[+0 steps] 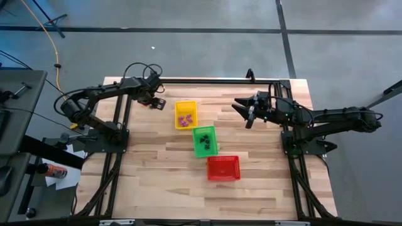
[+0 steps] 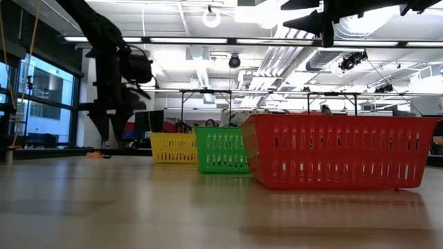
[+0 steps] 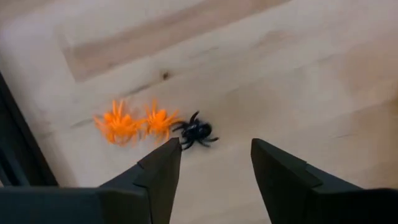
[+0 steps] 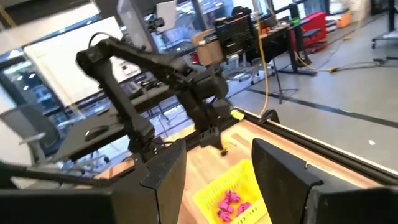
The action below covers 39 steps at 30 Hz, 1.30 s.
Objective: Sort Halloween decoration
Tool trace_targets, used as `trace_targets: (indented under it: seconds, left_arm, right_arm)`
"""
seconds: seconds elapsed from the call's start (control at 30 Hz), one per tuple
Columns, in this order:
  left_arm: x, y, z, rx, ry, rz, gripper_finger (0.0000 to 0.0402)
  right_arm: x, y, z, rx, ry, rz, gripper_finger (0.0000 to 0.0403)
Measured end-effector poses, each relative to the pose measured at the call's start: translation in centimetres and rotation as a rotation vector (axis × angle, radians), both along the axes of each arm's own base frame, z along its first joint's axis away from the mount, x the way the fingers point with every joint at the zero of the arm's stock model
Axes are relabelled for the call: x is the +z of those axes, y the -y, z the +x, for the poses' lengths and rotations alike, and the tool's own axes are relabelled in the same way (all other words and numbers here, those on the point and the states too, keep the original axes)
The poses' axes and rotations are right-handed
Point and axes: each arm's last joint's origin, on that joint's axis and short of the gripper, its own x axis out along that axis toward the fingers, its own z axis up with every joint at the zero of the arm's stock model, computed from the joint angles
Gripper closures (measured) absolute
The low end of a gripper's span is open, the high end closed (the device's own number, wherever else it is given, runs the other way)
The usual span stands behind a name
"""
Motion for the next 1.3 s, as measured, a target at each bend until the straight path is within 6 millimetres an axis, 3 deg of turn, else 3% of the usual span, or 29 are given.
trace_targets:
  seconds: [0.17, 0.37, 0.67, 1.3]
  left_arm:
    - [-1.9, 0.8, -0.7, 0.052, -0.005, -0.019, 0.0211]
    - [-2.7, 0.7, -0.7, 0.123, 0.050, 0.015, 0.0213]
    - [-2.7, -0.1, -1.0, 0.209, 0.102, 0.055, 0.0213]
    - [-3.6, 0.4, -0.9, 0.163, 0.053, -0.011, 0.0215]
  right_arm:
    - [0.0, 0.1, 0.0, -0.027, 0.010, 0.024, 0.0224]
    - [0.0, 0.1, 0.0, -0.028, 0.013, 0.032, 0.0224]
    - [-0.2, 0.1, 0.0, -0.028, 0.004, 0.071, 0.0224]
    - [-0.6, 0.1, -0.1, -0.025, -0.055, 0.033, 0.0224]
